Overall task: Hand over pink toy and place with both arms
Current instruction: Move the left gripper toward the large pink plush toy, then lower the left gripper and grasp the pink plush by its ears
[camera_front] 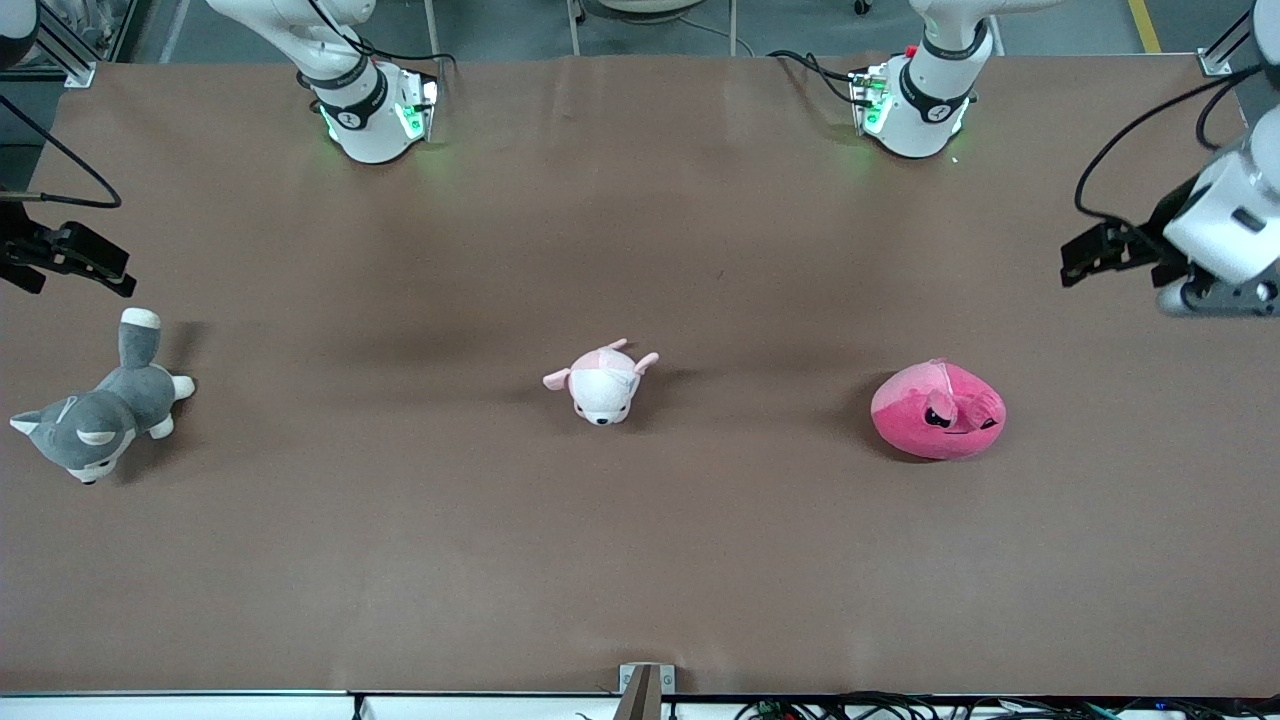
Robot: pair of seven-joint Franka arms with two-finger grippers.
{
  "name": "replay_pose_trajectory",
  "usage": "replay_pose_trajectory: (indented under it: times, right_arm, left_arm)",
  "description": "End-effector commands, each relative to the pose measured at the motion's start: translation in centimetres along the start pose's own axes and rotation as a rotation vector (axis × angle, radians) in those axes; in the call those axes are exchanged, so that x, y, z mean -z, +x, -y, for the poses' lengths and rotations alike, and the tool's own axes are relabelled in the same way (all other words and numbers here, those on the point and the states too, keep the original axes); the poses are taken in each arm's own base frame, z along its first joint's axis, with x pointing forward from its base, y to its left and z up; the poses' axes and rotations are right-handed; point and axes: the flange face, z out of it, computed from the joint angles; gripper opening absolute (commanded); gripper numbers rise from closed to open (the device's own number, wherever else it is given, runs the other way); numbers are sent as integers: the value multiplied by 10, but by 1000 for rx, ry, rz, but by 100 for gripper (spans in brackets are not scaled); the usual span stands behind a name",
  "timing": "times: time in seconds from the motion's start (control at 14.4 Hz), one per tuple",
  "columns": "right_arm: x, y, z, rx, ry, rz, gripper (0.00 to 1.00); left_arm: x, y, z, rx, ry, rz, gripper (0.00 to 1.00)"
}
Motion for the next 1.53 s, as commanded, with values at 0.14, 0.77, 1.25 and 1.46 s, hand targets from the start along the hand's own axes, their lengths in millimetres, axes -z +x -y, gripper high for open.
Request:
replay_pose_trajectory:
  times: [0.14,0.77,1.25,1.46]
  right_arm:
    - [4,-9,-1,-11,16,-3,100]
    - [3,-8,-1,-11,16,-3,100]
    - [1,-8,-1,-11,16,0,100]
    - [1,-8,-1,-11,16,0,100]
  left_arm:
    - [-63,27,3,1,-20,-5,100]
    - [-193,50,10,100,-54,-132,100]
    - [-224,57,8,138,-64,-91,78]
    - [-229,59,6,134,-66,-83,56]
